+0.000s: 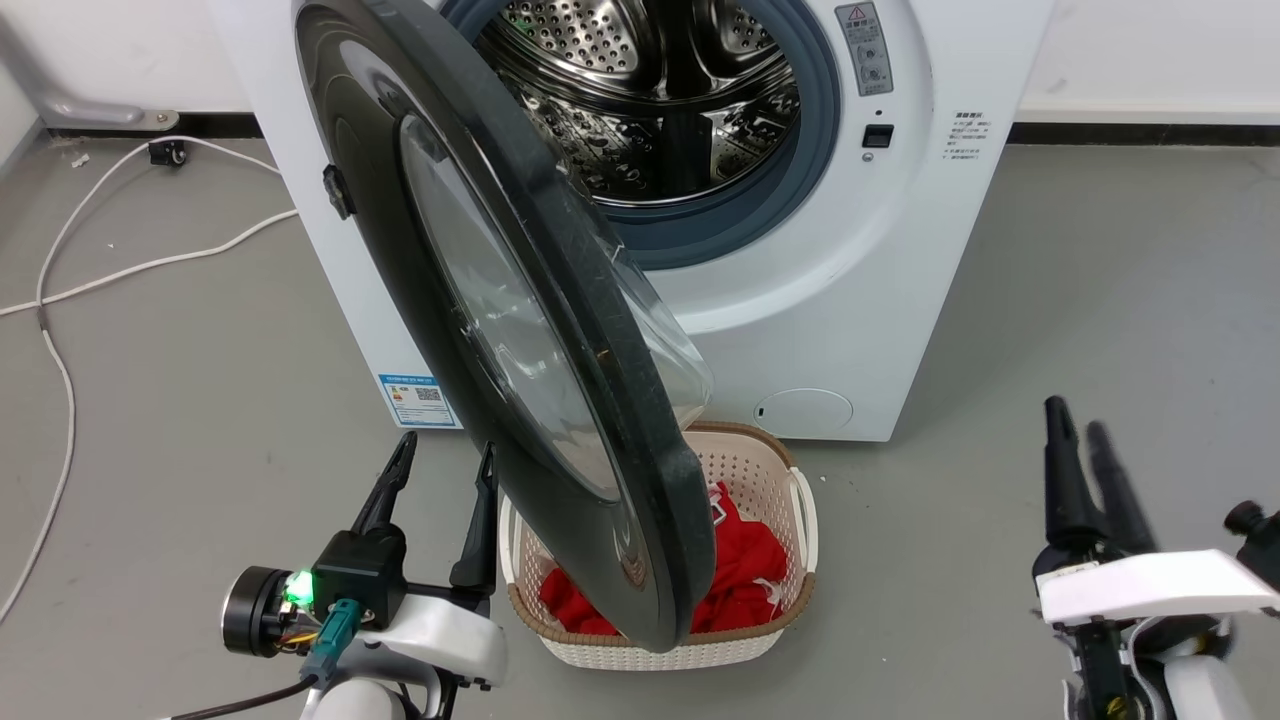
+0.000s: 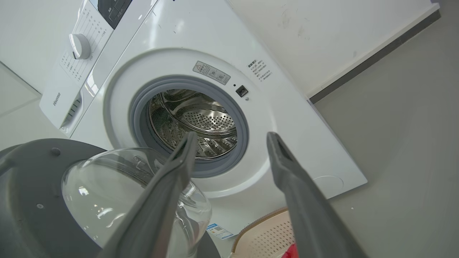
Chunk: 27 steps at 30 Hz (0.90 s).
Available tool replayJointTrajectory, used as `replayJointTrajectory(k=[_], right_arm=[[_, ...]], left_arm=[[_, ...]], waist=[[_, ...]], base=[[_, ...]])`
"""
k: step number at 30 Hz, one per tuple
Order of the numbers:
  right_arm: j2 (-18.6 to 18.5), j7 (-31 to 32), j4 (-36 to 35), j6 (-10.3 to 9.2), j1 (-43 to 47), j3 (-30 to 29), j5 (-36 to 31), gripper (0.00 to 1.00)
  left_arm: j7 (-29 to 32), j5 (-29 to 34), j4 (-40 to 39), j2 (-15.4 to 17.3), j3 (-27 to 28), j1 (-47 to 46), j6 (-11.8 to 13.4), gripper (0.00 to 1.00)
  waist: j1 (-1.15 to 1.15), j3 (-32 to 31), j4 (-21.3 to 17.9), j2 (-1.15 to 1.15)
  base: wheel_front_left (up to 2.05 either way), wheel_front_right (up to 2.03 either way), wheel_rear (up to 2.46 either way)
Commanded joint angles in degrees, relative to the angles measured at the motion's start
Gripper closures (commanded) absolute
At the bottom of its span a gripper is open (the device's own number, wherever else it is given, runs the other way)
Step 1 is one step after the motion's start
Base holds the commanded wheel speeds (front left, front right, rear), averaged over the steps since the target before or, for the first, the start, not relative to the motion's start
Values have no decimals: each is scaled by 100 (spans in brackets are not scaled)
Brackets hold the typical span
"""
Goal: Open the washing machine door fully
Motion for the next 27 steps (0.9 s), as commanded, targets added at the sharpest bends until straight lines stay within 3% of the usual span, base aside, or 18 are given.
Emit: replayJointTrajectory(k=[1, 5, 6, 8, 11, 18, 27], right_arm=[[-24, -160, -146, -1, 69, -110, -642, 0], [3, -364, -672, -2, 130, -476, -2516, 0], [3, -364, -672, -2, 130, -476, -2516, 0], [36, -338, -1178, -2, 202, -543, -3546, 0], [41, -227, -1604, -2, 368, -460, -4153, 0], [42, 26, -1988, -3, 829, -276, -4645, 0], [42, -158, -1449, -3, 959, -166, -4381, 0]], left_arm=[[-14, 17, -18, 20, 6, 18, 26, 0], [-14, 21, -28, 30, 20, -7, 31, 0], [-14, 21, -28, 30, 20, -7, 31, 0], [-14, 21, -38, 42, 47, -12, 36, 0], [-14, 13, -48, 50, 73, 11, 47, 0], [-14, 17, -55, 42, 67, 38, 46, 0], [-14, 36, -72, 48, 75, 0, 50, 0]], waist=[[0, 9, -6, 0], [0, 28, -17, 0], [0, 28, -17, 0], [0, 45, -42, 0], [0, 50, -66, 0], [0, 71, -93, 0], [0, 90, -124, 0]], base=[[0, 0, 0], [0, 0, 0], [0, 0, 0], [0, 0, 0], [0, 0, 0], [0, 0, 0], [0, 0, 0]])
